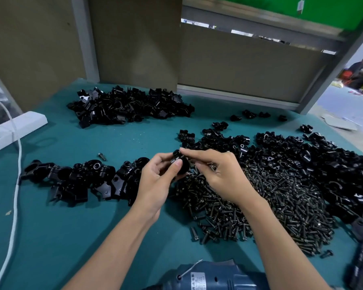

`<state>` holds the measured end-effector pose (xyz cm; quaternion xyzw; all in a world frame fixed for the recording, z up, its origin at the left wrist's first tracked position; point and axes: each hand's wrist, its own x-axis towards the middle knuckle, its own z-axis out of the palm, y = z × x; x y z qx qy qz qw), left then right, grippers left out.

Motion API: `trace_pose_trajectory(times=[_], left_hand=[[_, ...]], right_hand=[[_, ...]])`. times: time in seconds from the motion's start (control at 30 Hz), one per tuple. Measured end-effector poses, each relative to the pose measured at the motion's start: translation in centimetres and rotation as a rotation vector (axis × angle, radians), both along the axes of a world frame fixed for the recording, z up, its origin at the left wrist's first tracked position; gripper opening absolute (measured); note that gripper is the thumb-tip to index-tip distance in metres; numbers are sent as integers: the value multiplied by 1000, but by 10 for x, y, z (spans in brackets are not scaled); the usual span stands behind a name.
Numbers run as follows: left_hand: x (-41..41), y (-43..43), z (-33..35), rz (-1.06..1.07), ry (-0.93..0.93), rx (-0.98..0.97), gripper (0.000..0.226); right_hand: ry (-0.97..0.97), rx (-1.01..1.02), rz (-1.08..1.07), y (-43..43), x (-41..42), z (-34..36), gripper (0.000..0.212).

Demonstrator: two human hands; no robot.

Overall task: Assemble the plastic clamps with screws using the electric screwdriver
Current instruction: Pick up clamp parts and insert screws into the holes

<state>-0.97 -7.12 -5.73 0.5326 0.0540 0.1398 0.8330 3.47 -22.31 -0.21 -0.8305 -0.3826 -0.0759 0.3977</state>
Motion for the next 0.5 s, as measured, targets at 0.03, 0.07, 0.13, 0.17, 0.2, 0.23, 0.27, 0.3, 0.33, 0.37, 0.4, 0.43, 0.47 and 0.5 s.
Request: trace_pose_trajectory(times=[0.03,0.07,0.13,0.17,0.2,0.23,0.27,0.3,0.33,0.37,0.4,0.43,0.47,0.5], left_hand=[[0,0,1,0,8,-17,41],[1,0,2,-6,17,-47,43],[1,-3,3,-42,25,-146,39],[1,-3,4,-61,28,-190,36],[1,-3,4,-72,35,-212,32],[2,-3,4,-79,43,-216,29],[2,-2,4,-86,50,-214,28],[2,-2,4,-90,54,-208,28],[1,-2,4,-93,55,-200,28],[1,-3,4,-96,53,-192,30],[1,-4,5,-102,49,-186,32],[0,-5,5,-109,44,-182,35],[-1,-6,5,-117,42,-178,38],[-2,-7,5,-125,40,-173,39]], right_hand=[[50,8,9,0,0,0,51],[81,28,-26,0,1,-1,54],[50,47,-254,-5,7,-1,51],[13,3,-421,-11,12,-1,47],[-15,-86,-583,-20,17,-2,42],[-12,-209,-709,-30,23,-4,37],[37,-342,-787,-39,28,-6,31],[107,-465,-828,-47,32,-8,25],[179,-573,-846,-52,34,-9,22],[244,-647,-849,-55,35,-10,24],[291,-674,-846,-56,36,-10,26],[309,-674,-843,-57,37,-9,25],[300,-667,-840,-56,37,-9,23],[276,-670,-836,-56,37,-8,21]])
